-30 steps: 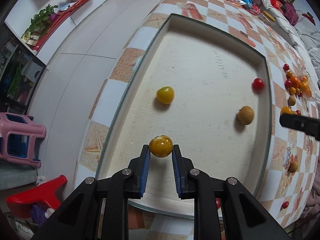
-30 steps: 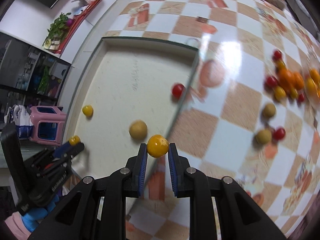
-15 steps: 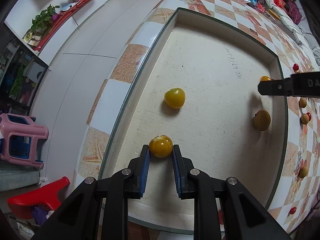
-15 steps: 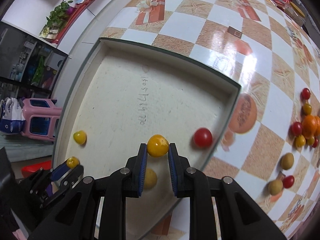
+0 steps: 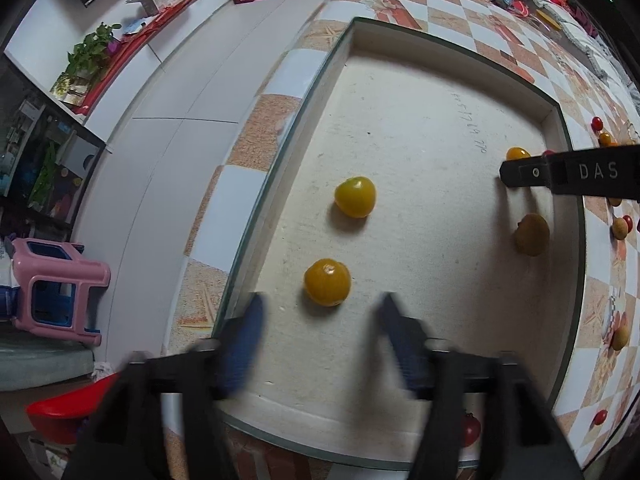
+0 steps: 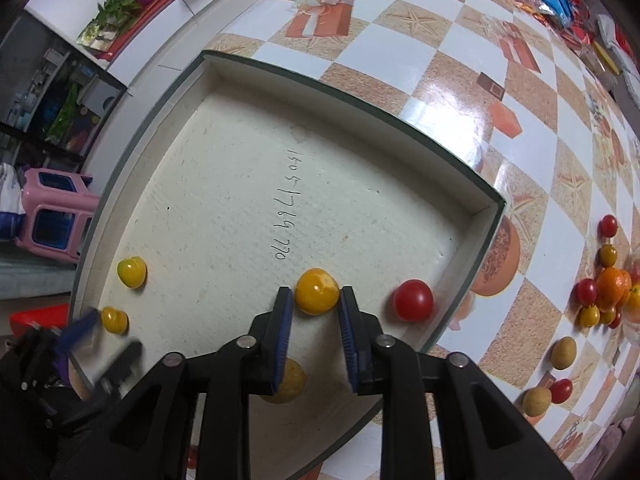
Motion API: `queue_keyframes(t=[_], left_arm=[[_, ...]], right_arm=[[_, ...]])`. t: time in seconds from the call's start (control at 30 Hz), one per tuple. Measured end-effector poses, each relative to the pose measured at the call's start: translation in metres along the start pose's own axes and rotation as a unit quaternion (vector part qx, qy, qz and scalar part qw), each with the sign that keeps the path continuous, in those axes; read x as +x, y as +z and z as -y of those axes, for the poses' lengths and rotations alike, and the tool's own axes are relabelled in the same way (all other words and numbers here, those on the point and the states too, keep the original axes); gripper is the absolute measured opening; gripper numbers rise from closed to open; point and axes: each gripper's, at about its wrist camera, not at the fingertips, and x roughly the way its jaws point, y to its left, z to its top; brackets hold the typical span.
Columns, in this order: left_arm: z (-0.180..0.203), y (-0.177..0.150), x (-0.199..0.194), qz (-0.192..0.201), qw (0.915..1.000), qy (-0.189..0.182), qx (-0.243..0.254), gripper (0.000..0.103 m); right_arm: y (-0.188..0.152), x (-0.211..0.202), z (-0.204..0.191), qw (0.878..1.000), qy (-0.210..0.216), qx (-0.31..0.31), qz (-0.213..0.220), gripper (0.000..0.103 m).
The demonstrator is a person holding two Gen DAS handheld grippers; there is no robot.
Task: Organize fruits
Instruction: 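Carry both yellow tomatoes into the white tray and open both tools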
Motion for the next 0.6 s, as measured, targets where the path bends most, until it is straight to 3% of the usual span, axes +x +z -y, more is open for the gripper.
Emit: queue_keyframes(t=[0.07,0.23,0.4,0.6], left_arm=[[0.003,-0.001,-0.003,0.002,1.0000,0.003,0.007,0.068],[0.004,-0.004,-0.001,-0.009,0.9999,0.004,0.008,0.069],[0.000,-0.008,0.001,-0.018,0.9998,0.006,0.007,0.069],[-0.002,-0.010,-0.001,-0.024,0.9996,0.014,0.012,0.069]], right_arm=[[0.001,0.000,-0.006,1.000,-0.008,-0.012,0.000,0.054],[0.002,0.002,-0.012,1.000,-0.007,-0.012,-0.004,0.057],[-0.001,-0.004,-0.008,1.000,0.003,-0.008,-0.002,0.082],[-0.003,-0.016,-0.004,1.000,0.021,0.001,0.004,0.093]])
